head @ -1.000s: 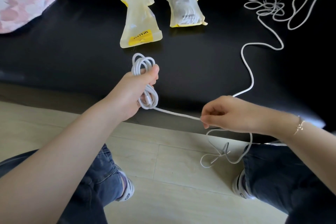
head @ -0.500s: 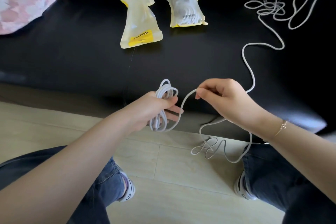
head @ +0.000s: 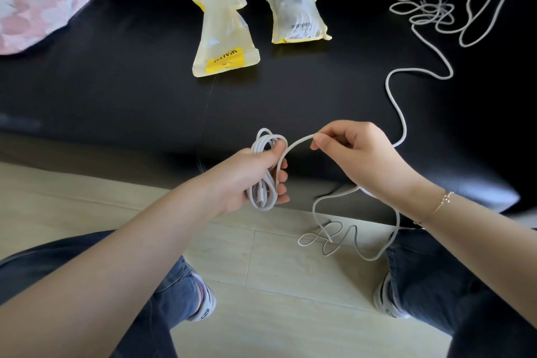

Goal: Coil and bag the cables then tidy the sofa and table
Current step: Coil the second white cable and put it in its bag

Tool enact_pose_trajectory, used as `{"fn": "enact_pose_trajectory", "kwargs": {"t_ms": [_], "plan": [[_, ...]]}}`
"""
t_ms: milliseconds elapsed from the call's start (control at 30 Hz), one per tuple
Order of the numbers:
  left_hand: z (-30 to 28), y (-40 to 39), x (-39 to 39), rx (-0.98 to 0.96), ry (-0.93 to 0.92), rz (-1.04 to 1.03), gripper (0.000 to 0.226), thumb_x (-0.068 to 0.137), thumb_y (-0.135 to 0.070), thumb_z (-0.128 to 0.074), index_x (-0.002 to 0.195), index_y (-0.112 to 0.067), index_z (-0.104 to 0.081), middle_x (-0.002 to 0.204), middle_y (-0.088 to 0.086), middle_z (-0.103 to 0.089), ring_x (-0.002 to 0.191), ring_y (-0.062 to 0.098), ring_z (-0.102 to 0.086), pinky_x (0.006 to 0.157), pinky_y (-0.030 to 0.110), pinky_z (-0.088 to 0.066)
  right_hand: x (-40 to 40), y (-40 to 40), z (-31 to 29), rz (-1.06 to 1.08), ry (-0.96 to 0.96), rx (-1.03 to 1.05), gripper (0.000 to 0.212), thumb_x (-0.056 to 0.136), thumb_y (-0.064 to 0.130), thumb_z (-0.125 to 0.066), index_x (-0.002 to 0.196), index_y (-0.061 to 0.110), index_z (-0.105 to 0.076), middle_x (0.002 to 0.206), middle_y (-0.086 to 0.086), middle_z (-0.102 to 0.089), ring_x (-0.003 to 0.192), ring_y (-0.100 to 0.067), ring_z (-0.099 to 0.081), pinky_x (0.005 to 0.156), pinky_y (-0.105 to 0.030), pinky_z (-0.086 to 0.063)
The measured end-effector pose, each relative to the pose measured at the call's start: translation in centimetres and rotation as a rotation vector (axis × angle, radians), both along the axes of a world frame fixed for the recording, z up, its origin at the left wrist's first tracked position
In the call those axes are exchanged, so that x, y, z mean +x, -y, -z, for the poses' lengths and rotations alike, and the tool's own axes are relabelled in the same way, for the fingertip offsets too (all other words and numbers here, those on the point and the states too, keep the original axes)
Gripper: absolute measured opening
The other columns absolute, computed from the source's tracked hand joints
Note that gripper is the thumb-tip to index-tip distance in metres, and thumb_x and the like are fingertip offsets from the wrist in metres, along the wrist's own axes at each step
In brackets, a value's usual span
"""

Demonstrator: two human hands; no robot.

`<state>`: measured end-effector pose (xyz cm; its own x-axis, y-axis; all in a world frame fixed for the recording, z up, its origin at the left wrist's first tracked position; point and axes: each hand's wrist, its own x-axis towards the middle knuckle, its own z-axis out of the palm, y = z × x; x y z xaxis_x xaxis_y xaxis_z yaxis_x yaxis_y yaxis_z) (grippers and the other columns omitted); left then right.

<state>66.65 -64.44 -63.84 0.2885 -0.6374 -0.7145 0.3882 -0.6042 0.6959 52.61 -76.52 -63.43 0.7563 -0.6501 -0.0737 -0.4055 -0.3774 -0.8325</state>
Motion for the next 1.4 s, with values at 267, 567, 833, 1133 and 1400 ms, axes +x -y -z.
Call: {"fn": "enact_pose_trajectory", "kwargs": {"t_ms": [267,567,833,1133,1400], "plan": [[-0.4,-0.1,0.1,-0.031,-0.038,0.119,0.039,0.090,-0.051,-0.057,0.086,-0.012,-0.055,0.061,-0.002,-0.053,0.053,0.012,-0.052,0.059,0.028,-0.055,-0.2,0.3,0.6,-0.020,0.027,-0.246,0.015,0.097,0.023,-0.056,0.086,0.019,-0.066,0.060,-0.004,-0.054,0.052,-0.012,-0.039,0.055,-0.030,-0.038],[0.3,-0.2,-0.2,0.061,0.128,0.273,0.033,0.094,-0.039,-0.062,0.074,-0.014,-0.052,0.051,-0.005,-0.044,0.043,0.010,-0.046,0.048,0.022,-0.042,-0.3,-0.9,-0.2,-0.215,0.228,-0.375,0.016,0.096,0.025,-0.058,0.091,0.015,-0.070,0.074,0.008,-0.064,0.064,-0.011,-0.055,0.060,-0.028,-0.046],[-1.5,0.2,2.5,-0.063,-0.510,-0.375,0.030,0.100,-0.030,-0.052,0.080,-0.010,-0.055,0.057,-0.007,-0.042,0.043,0.005,-0.042,0.039,0.017,-0.041,0.4,0.8,-0.8,-0.046,-0.013,0.389,0.029,0.094,0.024,-0.061,0.072,0.005,-0.066,0.051,0.003,-0.035,0.048,-0.015,-0.033,0.056,-0.029,-0.036],[-1.3,0.1,1.9,-0.142,-0.404,-0.375,0.026,0.098,-0.030,-0.057,0.089,-0.007,-0.062,0.059,-0.005,-0.040,0.049,0.005,-0.039,0.044,0.016,-0.041,0.9,0.7,0.1,0.108,0.017,0.252,0.034,0.095,0.021,-0.053,0.062,0.019,-0.062,0.054,-0.002,-0.034,0.049,-0.014,-0.029,0.052,-0.028,-0.030],[-1.0,0.1,-0.7,-0.206,-0.197,-0.148,0.028,0.092,-0.028,-0.065,0.115,-0.012,-0.070,0.051,-0.007,-0.032,0.045,0.006,-0.035,0.044,0.018,-0.039,0.9,-0.4,-0.1,-0.011,-0.035,0.270,0.034,0.097,0.019,-0.053,0.065,0.019,-0.063,0.053,0.001,-0.032,0.053,-0.017,-0.027,0.049,-0.027,-0.023]]}}
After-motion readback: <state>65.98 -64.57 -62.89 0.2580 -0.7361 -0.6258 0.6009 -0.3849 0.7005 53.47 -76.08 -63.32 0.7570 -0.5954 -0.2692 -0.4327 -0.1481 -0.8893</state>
